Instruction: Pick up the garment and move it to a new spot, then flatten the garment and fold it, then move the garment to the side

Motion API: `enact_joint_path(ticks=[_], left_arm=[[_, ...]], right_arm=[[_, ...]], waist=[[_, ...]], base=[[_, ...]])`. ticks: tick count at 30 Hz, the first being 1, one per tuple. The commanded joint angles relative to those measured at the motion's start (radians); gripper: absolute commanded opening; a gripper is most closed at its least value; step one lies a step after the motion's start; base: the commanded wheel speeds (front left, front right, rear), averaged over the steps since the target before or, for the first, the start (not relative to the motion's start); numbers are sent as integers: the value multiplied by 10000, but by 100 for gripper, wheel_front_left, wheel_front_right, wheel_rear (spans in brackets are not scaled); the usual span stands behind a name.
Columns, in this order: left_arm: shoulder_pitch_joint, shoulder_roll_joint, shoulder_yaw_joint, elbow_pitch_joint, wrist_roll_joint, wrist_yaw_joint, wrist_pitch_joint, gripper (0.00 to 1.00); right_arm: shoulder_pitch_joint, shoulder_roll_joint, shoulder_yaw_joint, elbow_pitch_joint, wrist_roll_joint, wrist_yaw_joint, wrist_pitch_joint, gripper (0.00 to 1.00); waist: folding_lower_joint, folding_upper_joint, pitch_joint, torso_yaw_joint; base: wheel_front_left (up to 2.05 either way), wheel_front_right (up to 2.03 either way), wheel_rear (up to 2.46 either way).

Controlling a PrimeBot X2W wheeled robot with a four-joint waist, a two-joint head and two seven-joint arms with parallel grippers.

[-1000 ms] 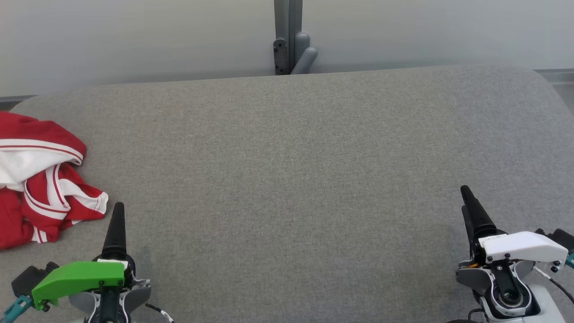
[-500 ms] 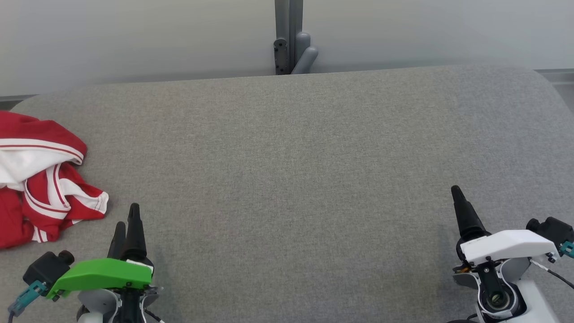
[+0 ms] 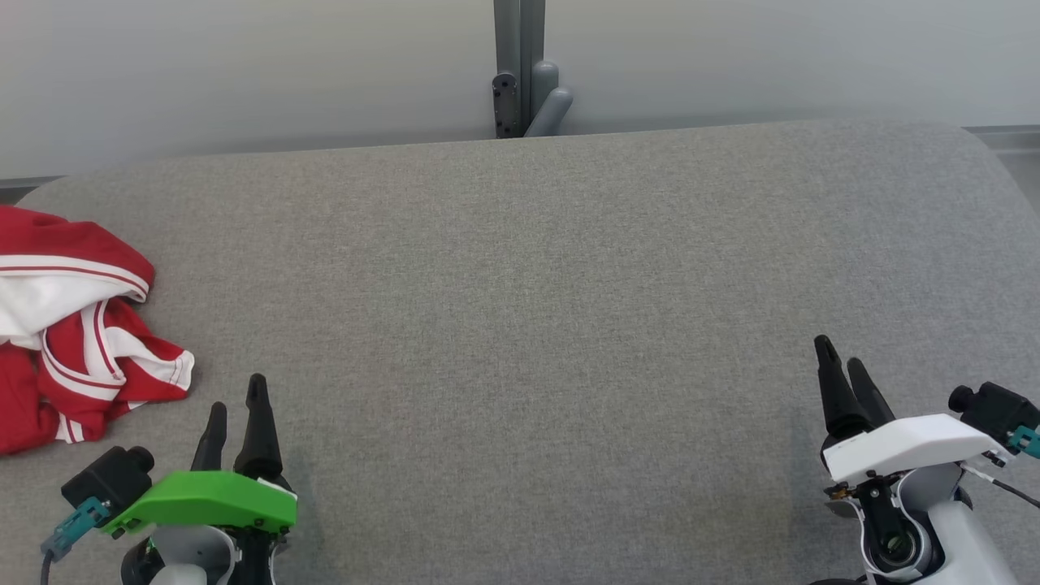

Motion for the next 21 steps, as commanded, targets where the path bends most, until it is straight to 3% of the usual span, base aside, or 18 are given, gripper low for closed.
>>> enact_joint_path(ticks=[1, 21], left_arm=[[36, 148, -61, -41, 438, 42, -109, 100], [192, 397, -585, 56, 2950, 311, -678, 100]], right_arm=[[32, -97, 106, -154, -376, 3, -128, 100], [156, -192, 243, -321, -2751, 4, -687, 100]], waist=[[0, 0, -4, -2], [0, 0, -13, -49]], base=[[0, 0, 0], [0, 0, 0]])
